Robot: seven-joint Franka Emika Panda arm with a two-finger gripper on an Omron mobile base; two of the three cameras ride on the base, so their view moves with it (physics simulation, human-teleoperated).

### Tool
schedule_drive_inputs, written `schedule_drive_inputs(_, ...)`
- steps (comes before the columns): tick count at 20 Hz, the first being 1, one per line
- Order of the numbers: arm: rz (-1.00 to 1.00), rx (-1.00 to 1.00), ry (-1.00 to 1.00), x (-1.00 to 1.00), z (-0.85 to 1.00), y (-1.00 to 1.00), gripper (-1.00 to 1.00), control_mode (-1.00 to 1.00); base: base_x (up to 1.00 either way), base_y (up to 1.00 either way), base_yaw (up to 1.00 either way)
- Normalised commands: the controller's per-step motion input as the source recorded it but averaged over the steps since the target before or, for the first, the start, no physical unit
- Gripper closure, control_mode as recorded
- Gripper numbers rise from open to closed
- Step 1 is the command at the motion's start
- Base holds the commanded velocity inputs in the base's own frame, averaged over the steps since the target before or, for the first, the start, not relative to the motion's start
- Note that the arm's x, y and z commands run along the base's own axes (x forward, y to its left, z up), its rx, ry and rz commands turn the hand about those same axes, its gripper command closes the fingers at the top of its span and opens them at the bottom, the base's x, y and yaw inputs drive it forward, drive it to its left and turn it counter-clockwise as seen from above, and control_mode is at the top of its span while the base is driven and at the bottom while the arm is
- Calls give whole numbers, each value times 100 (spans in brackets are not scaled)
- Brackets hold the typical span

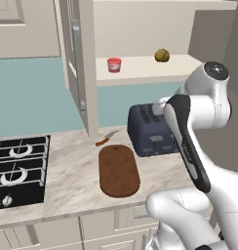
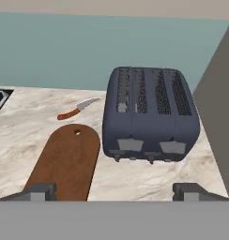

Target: Pick the bread, place it on the cutting board, pick the jam, place it on the counter, and close the cabinet.

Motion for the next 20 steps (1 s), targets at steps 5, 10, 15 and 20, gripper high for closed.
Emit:
schedule_drive_inputs(5,0,0,-8,-28,42,0,-100,-100,0,0,0)
schedule_drive_inputs(10,0,0,-5,-19,46,1,-100,-100,0,0,0)
schedule_drive_inputs(15,0,0,0,-9,53,2,-100,-100,0,0,0)
schedule_drive_inputs(20,0,0,0,-9,37,7,-100,-100,0,0,0)
